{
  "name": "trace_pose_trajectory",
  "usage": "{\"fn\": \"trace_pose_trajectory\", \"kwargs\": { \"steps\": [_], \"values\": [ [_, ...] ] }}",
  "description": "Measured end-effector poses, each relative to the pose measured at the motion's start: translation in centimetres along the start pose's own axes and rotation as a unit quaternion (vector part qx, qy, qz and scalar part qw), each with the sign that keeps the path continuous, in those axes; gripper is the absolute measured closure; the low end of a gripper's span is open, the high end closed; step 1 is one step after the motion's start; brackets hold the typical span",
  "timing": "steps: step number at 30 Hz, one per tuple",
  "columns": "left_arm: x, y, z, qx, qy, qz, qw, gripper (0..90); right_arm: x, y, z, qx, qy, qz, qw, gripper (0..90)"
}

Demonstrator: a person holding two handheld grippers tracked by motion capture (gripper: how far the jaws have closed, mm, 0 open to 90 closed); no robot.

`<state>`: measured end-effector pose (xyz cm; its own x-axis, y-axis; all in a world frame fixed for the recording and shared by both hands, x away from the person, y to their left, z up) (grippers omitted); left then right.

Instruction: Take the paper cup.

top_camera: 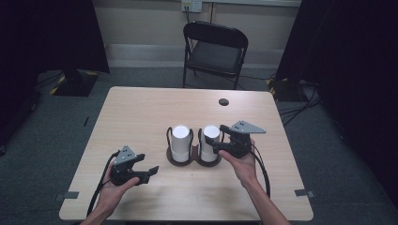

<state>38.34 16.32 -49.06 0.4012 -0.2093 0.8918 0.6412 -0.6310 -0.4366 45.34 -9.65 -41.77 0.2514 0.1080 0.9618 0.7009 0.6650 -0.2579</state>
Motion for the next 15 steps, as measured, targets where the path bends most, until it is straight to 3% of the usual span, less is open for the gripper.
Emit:
{"fn": "trace_pose_trajectory", "kwargs": {
  "steps": [6, 15],
  "values": [
    [-0.1, 0.0, 0.0, 0.005, 0.007, 0.002, 1.0, 24.5, -0.3, 0.9, -0.2, -0.004, 0.0, 0.004, 1.0, 25.2],
    [0.3, -0.1, 0.1, 0.002, 0.0, -0.021, 0.9998, 25.9, -1.0, 2.1, -0.5, -0.009, -0.002, 0.016, 0.9998, 25.9]
  ]
}}
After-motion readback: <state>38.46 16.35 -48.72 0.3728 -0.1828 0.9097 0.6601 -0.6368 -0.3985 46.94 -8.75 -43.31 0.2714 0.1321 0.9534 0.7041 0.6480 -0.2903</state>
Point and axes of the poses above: each handheld gripper's, and its own axes: y roughly forward along the jaws, x roughly out of its top, z roughly to its left, the point moved 8 cm from there along y, roughly forward along the jaws, and after that the axes turned 6 degrees about -z, right-handed, at the moved point
